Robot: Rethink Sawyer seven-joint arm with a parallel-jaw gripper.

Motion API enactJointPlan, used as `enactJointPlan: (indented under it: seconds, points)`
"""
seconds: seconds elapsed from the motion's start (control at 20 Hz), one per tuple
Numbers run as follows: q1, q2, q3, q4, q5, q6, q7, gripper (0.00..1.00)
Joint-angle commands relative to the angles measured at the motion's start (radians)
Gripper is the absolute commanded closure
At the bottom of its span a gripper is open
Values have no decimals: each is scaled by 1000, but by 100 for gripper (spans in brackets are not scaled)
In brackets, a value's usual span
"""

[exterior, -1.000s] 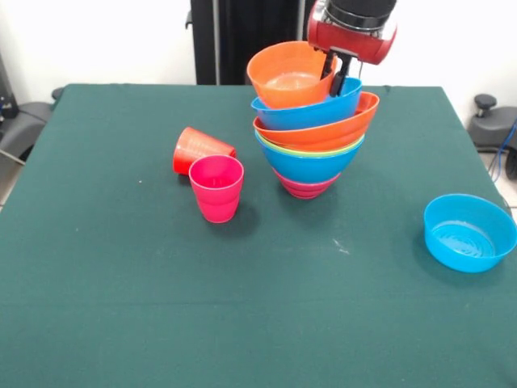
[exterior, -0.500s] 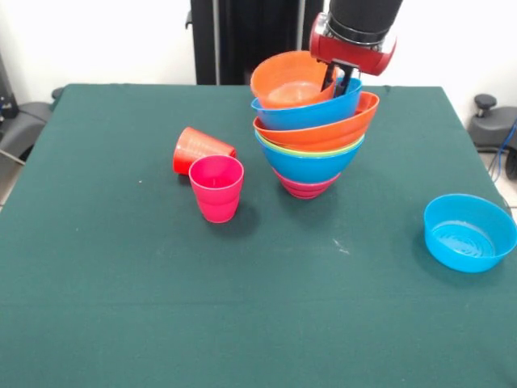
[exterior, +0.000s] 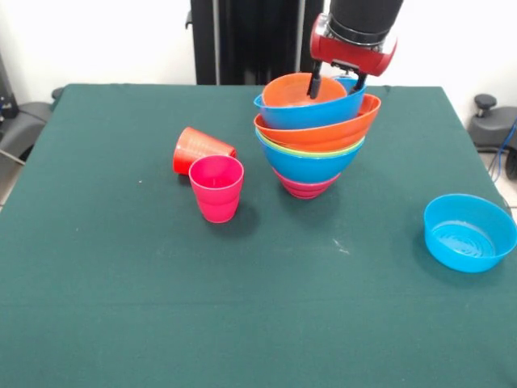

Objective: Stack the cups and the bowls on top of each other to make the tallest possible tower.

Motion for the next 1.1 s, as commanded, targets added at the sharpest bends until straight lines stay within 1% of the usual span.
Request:
enactJointPlan:
  seconds: [0.05,0.35,0.7,0.85,1.0,1.1]
  points:
    - [-22,5,101,-21,42,76,92,0]
    - [-33,-18,105,-27,49,119,75,0]
    - [-55,-92,105,-49,40,260,32,0]
    - [-67,-103,110,-51,37,281,19,0]
    - [-84,-134,113,-58,35,323,-4,0]
    - [-95,-132,118,-69,32,335,-11,0]
